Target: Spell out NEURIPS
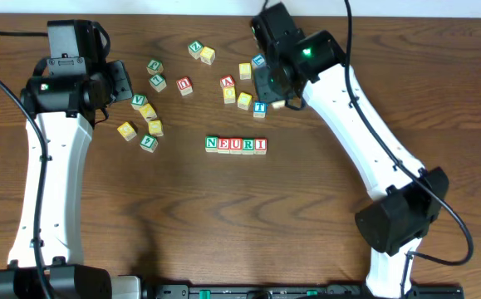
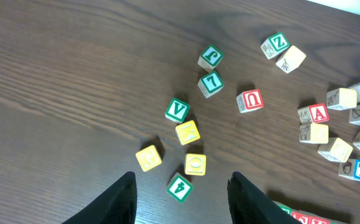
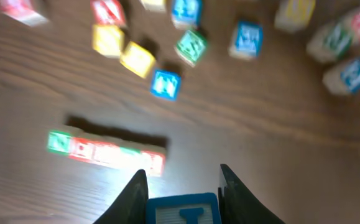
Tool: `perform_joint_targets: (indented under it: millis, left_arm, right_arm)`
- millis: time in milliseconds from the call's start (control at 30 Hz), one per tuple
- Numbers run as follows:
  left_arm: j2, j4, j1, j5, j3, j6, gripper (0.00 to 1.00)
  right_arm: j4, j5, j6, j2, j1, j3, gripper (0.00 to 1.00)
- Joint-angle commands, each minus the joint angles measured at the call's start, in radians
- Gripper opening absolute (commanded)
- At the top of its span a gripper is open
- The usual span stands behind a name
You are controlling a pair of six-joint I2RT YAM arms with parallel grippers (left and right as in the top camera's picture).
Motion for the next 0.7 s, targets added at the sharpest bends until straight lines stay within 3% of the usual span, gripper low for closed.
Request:
perform_joint_targets:
  millis: [0, 433, 667]
  left_arm:
    - [0.006, -0.002, 0.004, -0.006, 0.02, -0.005, 0.47]
    - [0.006, -0.002, 0.004, -0.006, 0.02, -0.005, 0.47]
    - [0.006, -0.002, 0.004, -0.006, 0.02, -0.005, 0.47]
  right_arm:
    - [0.021, 0.009, 0.066, 0.02, -0.019, -0.118, 0.14]
    - [0.516, 0.089, 0.099, 0.02, -0.022, -0.506, 0.16]
    - [0.581, 0.125, 0.053, 0.02, -0.022, -0.579, 0.15]
